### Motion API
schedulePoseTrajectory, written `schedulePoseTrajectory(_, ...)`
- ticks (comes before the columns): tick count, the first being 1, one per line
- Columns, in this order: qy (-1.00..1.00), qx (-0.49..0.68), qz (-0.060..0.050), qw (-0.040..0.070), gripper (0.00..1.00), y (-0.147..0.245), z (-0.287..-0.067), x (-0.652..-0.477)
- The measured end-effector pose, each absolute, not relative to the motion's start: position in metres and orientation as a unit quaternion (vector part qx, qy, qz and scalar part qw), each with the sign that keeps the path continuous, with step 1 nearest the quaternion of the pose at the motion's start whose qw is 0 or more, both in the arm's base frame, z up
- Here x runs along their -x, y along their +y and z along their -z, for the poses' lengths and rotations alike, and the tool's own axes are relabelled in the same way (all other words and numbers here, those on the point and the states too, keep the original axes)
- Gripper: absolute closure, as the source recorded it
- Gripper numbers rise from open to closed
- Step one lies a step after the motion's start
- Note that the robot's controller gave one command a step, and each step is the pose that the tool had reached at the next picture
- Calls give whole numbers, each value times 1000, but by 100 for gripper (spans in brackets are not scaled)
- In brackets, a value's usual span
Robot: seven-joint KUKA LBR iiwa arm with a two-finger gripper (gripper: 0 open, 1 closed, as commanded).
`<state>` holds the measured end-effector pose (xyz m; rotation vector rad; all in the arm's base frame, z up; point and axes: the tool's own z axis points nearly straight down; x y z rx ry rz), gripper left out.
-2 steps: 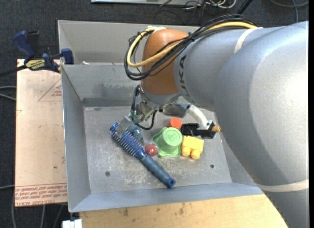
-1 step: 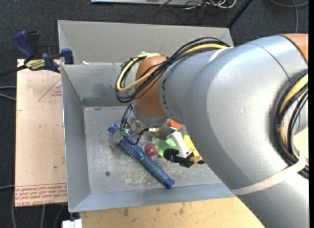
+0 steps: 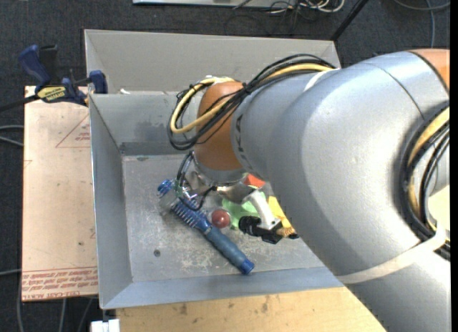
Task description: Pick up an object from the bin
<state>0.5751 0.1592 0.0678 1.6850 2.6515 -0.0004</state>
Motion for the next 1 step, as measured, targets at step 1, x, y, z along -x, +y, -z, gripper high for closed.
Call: schedulePoseTrajectory(1,844,-536,-1,2,100,159,-69,-576)
